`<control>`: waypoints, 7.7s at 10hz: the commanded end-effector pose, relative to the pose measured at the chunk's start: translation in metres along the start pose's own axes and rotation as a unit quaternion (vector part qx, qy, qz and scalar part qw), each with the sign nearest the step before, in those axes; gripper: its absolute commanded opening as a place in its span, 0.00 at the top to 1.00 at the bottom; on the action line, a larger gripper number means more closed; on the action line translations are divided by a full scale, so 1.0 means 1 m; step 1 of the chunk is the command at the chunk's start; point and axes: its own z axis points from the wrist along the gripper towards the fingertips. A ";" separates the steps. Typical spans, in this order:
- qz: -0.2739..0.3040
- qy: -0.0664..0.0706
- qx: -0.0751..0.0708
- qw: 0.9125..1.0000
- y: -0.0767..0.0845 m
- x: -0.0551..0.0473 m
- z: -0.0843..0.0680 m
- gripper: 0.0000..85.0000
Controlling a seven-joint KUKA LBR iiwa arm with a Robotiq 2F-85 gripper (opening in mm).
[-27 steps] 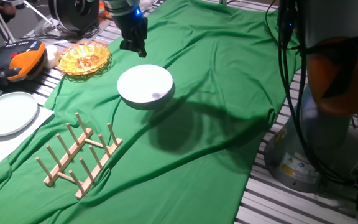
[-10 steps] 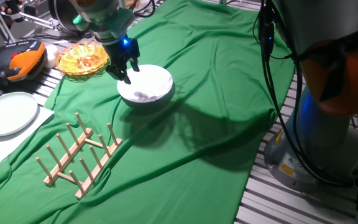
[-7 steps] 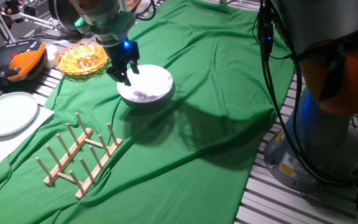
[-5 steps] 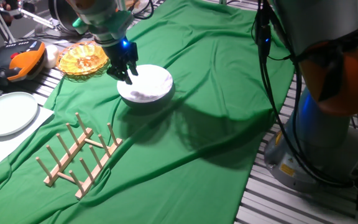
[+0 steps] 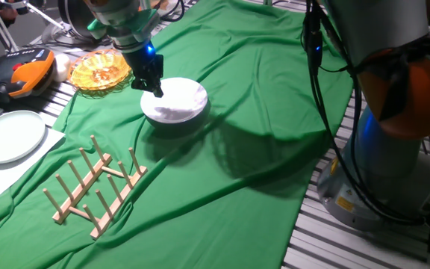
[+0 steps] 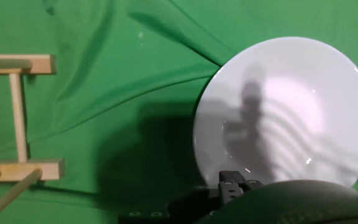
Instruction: Put the dish on the dish rack
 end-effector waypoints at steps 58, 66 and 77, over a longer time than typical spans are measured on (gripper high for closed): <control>-0.041 -0.043 0.076 0.995 -0.009 -0.038 0.014 1.00; -0.017 -0.038 -0.016 0.999 -0.017 -0.038 -0.013 1.00; -0.044 -0.053 0.017 0.997 -0.018 -0.038 -0.015 1.00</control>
